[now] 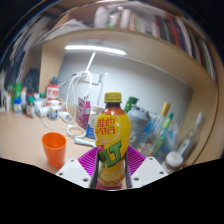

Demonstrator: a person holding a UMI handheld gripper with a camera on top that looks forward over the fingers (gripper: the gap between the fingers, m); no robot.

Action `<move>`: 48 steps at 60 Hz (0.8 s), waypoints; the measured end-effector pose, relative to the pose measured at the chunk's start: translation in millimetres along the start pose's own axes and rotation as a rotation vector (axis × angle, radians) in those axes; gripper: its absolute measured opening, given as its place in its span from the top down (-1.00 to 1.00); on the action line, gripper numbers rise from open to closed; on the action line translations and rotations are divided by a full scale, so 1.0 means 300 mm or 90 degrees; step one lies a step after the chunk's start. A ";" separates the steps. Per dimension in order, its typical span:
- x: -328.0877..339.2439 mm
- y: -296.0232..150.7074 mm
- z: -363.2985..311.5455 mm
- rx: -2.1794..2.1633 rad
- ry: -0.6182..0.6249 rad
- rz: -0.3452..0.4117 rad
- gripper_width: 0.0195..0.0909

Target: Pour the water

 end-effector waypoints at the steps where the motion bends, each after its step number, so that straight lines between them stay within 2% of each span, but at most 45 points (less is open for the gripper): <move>1: 0.001 0.007 -0.005 -0.034 -0.016 0.001 0.44; 3: -0.002 0.027 -0.008 -0.092 -0.037 -0.003 0.43; 4: -0.023 0.075 -0.066 -0.130 -0.025 0.012 0.42; 5: -0.024 0.063 -0.021 -0.137 -0.033 0.000 0.42; 14: -0.046 0.123 0.018 -0.131 0.006 0.012 0.43; 18: -0.048 0.140 0.007 -0.125 -0.006 0.010 0.34; 23: -0.044 0.142 0.008 -0.126 0.008 0.034 0.23; 30: -0.037 0.154 0.007 -0.134 0.013 0.054 0.18; 48: -0.025 0.169 0.020 -0.171 0.014 0.065 0.10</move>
Point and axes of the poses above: the point between the fingertips, and its own axes, seen from behind it with the camera up: z to the right, y down, x backward, against the way the camera looks, the point moved 7 cm from there along x, backward, against the way the camera looks, and after that the axes turned 12 degrees about x, right-handed, at the moved point
